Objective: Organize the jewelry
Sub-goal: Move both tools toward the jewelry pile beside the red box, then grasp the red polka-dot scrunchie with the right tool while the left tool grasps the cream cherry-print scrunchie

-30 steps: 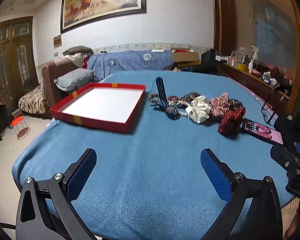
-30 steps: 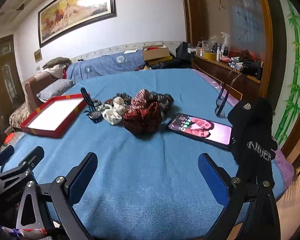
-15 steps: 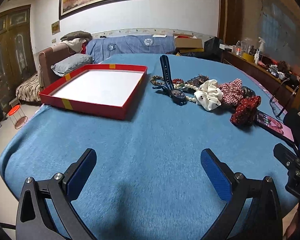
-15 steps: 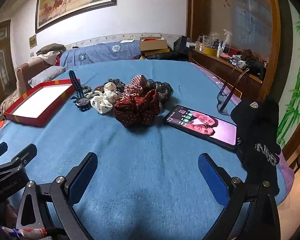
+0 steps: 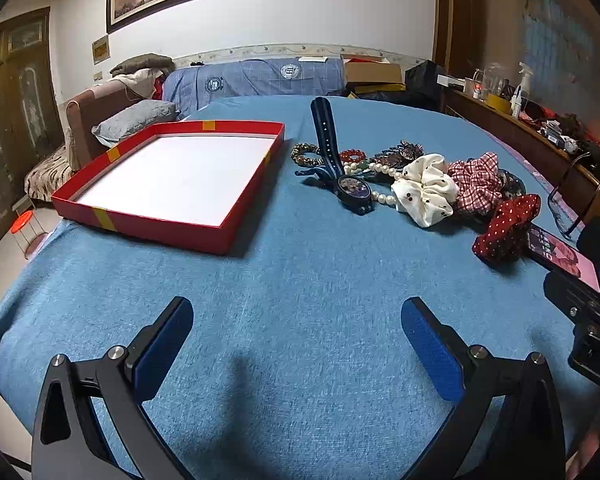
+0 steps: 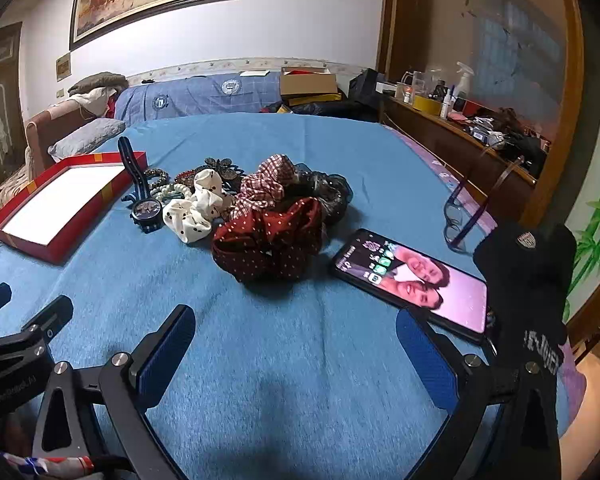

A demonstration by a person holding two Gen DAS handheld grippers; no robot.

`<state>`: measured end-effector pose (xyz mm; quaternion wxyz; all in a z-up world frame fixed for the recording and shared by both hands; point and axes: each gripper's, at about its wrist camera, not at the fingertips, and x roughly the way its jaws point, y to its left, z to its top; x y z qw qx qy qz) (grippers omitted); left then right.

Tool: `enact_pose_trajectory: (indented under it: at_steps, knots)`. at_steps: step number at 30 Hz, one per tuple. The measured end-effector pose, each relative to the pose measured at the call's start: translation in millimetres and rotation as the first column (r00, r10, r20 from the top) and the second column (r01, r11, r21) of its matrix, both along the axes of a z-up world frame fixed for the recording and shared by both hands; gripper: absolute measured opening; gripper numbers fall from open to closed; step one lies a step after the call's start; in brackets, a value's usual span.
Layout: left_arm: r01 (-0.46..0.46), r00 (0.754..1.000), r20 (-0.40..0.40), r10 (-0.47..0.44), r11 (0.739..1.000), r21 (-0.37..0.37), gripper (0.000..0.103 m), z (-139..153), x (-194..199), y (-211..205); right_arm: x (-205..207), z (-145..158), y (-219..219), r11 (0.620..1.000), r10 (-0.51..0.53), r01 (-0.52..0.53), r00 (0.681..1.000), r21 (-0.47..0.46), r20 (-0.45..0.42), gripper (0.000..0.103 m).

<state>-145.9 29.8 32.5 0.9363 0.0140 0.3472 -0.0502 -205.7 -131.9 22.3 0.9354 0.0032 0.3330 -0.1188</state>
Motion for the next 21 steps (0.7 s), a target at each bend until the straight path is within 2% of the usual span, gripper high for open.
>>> enact_pose_trajectory:
  at_steps: [9,11,13,17,21]
  knots:
    - [0.022,1.000,-0.011,-0.022,1.000,-0.018,0.103,4.5,10.8,-5.4,13.8,2.0,-4.5,1.000,0.008,-0.008,1.000,-0.004,-0.012,0.102]
    - [0.026,0.999,-0.024,-0.026,0.999,-0.022,0.103,3.4,13.6,-5.1,17.0,2.1,-6.4,1.000,0.019,-0.019,1.000,0.003,-0.015,0.096]
    - [0.025,0.999,-0.034,-0.026,0.999,-0.033,0.103,2.8,17.5,-1.8,19.3,4.0,-11.2,0.999,0.035,-0.034,0.999,0.028,-0.012,0.085]
    - [0.018,0.998,-0.055,-0.021,0.998,-0.064,0.103,1.4,25.1,5.4,27.1,9.7,-24.2,0.993,0.073,-0.071,0.997,0.097,-0.020,0.078]
    - [0.038,0.998,-0.055,-0.042,0.997,-0.062,0.103,5.2,31.8,3.8,32.9,16.5,-38.4,0.973,0.120,-0.117,0.993,0.201,-0.004,0.074]
